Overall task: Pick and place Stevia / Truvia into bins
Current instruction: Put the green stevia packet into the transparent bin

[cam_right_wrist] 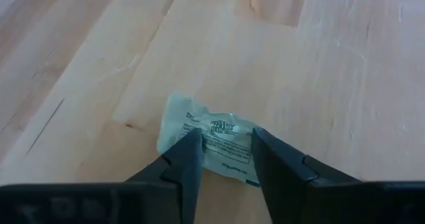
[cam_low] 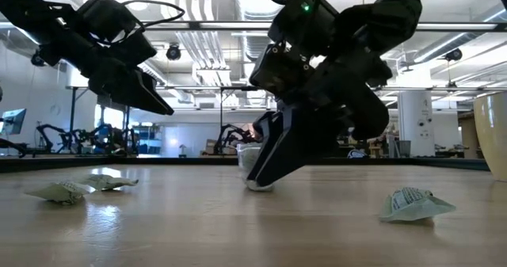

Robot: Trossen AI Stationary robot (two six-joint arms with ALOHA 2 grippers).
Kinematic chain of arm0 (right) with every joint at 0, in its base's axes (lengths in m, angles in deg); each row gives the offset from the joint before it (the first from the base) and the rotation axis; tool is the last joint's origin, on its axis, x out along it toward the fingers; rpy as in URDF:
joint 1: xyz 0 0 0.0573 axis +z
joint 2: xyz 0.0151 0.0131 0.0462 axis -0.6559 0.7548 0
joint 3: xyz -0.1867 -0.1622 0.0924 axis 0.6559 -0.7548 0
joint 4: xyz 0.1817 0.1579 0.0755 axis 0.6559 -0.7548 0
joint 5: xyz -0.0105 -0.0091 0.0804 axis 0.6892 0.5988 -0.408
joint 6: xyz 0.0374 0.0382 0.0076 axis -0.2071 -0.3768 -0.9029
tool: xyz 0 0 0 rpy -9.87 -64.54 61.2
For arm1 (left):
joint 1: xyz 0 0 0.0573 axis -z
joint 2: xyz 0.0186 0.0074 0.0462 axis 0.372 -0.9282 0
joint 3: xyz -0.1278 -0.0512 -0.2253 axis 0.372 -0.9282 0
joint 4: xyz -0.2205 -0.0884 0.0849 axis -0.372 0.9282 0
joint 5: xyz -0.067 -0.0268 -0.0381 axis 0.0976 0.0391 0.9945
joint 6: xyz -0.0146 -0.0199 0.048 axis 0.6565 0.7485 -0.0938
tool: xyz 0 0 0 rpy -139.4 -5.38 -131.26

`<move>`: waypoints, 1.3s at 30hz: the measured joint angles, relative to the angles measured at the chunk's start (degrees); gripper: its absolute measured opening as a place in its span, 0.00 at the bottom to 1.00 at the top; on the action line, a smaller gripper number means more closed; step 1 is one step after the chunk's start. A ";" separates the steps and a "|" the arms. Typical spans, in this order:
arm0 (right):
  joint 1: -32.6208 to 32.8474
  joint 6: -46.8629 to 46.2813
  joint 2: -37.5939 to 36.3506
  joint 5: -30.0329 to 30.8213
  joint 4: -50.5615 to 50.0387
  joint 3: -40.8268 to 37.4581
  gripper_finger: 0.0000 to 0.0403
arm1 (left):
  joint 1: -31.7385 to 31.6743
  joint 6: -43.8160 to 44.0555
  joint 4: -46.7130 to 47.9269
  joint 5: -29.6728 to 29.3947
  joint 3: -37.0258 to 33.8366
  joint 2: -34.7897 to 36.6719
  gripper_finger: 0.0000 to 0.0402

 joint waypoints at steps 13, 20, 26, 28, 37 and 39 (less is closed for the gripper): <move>0.04 2.04 -2.68 0.03 -1.26 -0.20 0.13 | 0.01 0.00 -0.12 0.00 0.00 0.00 0.54; 0.04 -0.88 -2.72 0.00 -2.59 -0.31 0.13 | 0.01 0.00 -0.12 0.00 0.00 0.00 0.54; 0.04 -1.31 -1.64 0.00 -2.37 -0.33 0.24 | 0.01 0.00 -0.10 0.00 0.00 0.00 0.54; 0.04 -1.32 -1.27 -0.03 -2.03 -0.33 0.28 | 0.01 0.00 -0.10 0.00 0.00 0.00 0.54; 0.04 0.19 -1.10 -0.04 -1.85 -0.33 0.34 | 0.01 0.00 -0.08 0.00 0.00 0.00 0.54; 0.04 0.53 -1.10 -0.02 -1.89 -0.33 0.31 | 0.01 0.00 -0.08 0.00 0.00 0.00 0.54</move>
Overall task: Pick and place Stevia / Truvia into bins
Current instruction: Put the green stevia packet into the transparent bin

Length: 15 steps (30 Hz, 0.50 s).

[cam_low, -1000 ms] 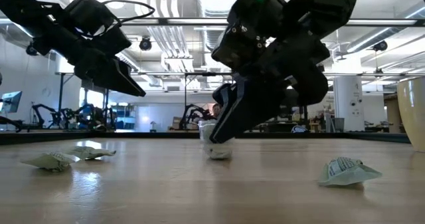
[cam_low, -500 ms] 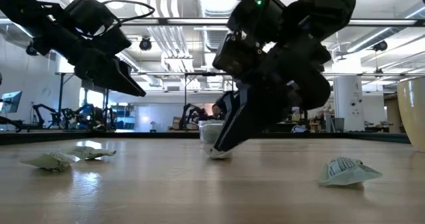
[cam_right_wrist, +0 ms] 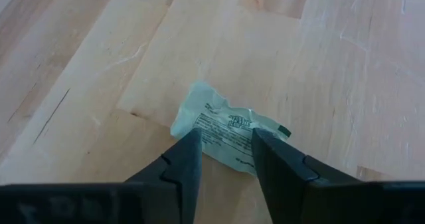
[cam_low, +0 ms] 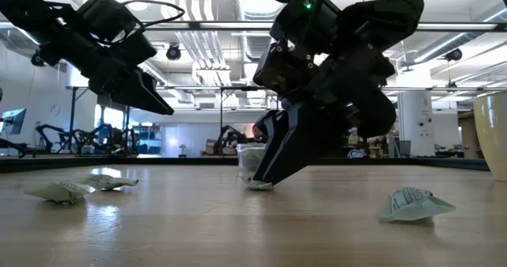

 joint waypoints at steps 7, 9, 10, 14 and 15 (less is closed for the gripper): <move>-0.04 1.68 0.00 0.16 -0.23 0.00 0.16 | 0.04 0.00 -0.01 0.00 0.00 -0.40 0.54; -0.04 1.70 0.00 0.15 -0.27 0.00 0.12 | 0.04 0.00 0.08 -0.02 0.00 -0.79 0.54; -0.04 1.72 0.00 0.15 -0.28 0.00 0.10 | 0.04 0.00 -0.04 -0.02 0.00 -1.09 0.54; -0.04 2.45 0.00 0.15 -0.27 0.00 0.07 | 0.04 -0.01 -0.06 -0.02 0.00 -2.12 0.54; -0.04 2.86 0.00 0.15 -0.26 0.00 0.06 | 0.04 -0.02 -0.18 -0.02 0.00 -2.37 0.54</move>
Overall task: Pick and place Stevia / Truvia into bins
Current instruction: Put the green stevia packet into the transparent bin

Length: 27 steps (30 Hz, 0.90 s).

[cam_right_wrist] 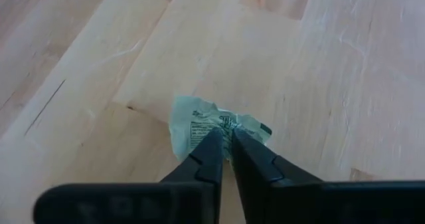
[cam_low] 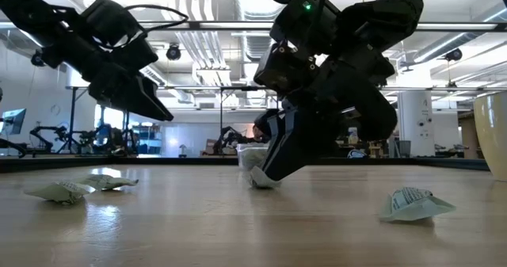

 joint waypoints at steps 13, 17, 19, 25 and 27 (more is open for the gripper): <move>0.02 7.65 -0.61 2.93 -5.35 4.71 0.04 | -0.04 -0.02 -0.43 -0.02 0.00 -0.67 0.54; -0.11 10.39 -0.61 12.83 -14.01 9.42 0.04 | -0.04 -0.02 -0.42 0.00 0.00 -0.67 0.54; -0.39 11.67 -0.61 19.17 -18.06 11.90 0.04 | -0.04 -0.02 -0.44 -0.01 0.00 -0.67 0.54; -2.87 14.77 -0.64 36.69 -23.39 17.81 0.04 | -0.04 -0.02 -0.47 0.00 0.00 -0.67 0.54; -4.53 15.11 -0.66 39.63 -23.84 19.39 0.04 | -0.04 -0.02 -0.47 -0.01 0.00 -0.65 0.54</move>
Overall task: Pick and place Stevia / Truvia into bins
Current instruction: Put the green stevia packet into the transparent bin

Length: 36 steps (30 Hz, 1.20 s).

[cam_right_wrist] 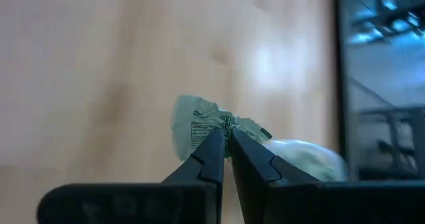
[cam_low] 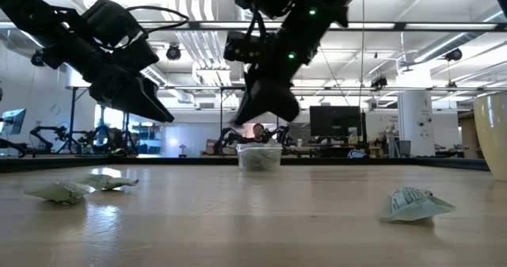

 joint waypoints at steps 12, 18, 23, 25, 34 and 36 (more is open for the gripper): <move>-15.56 -2.96 -0.04 -0.60 -1.35 2.47 0.04 | 0.00 0.02 -0.07 0.01 0.00 0.00 0.54; -22.04 -8.70 -0.04 -12.82 -3.38 2.09 0.04 | 0.00 0.02 -0.11 0.01 0.02 0.00 0.54; -24.30 -13.13 -0.04 -20.37 -4.23 1.94 0.04 | 0.00 0.02 -0.21 0.01 0.02 0.00 0.54; -24.37 -13.76 -0.04 -20.38 -4.83 1.94 0.05 | 0.00 0.02 -0.29 0.01 0.02 -0.01 0.54; -24.30 -13.96 -0.04 -20.38 -6.85 1.85 0.23 | 0.00 0.02 -0.29 0.01 0.02 0.00 0.54; -24.30 -13.96 -0.04 -20.38 -7.16 1.85 0.29 | 0.01 0.02 -0.28 0.01 0.02 0.00 0.54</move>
